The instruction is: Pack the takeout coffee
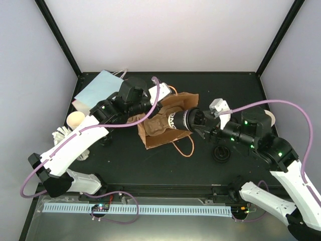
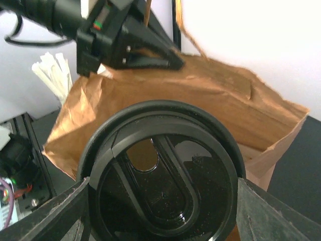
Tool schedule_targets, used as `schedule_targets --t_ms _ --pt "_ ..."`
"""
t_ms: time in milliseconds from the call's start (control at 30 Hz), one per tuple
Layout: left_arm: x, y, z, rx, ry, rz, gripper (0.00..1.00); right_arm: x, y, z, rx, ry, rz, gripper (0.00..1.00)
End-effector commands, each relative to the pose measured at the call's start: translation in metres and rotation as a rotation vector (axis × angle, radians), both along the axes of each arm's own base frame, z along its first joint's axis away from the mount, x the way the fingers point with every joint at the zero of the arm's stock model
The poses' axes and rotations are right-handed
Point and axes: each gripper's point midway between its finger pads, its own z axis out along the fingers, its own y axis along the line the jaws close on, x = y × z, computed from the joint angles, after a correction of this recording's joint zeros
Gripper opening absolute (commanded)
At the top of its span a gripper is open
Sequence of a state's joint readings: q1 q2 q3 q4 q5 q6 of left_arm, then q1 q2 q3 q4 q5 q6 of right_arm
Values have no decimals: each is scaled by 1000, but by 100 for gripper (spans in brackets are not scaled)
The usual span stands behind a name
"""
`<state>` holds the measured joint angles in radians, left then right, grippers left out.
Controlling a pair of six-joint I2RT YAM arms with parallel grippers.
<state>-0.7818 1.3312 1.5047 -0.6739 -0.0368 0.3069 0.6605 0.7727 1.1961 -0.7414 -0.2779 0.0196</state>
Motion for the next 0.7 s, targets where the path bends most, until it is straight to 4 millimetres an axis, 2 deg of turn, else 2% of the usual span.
schedule_targets --t_ms 0,133,233,333,400,533,667 --pt "1 -9 22 -41 -79 -25 2 -5 6 -14 -77 17 58 53" --pt "3 -7 21 -44 -109 -9 2 -15 12 -41 -182 55 117 52" --pt "1 -7 20 -46 -132 -13 2 -30 23 -61 -265 42 184 50" --pt "-4 -11 11 -32 -122 -31 1 -42 30 -78 -348 12 234 49" --pt "-14 -9 14 -41 -128 -49 2 -46 33 -88 -399 -9 251 49" --pt "-32 -11 3 -38 -102 -90 1 -49 36 -107 -508 -55 267 49" --pt "-51 -12 -6 -40 -73 -125 1 -44 38 -113 -585 -139 238 50"
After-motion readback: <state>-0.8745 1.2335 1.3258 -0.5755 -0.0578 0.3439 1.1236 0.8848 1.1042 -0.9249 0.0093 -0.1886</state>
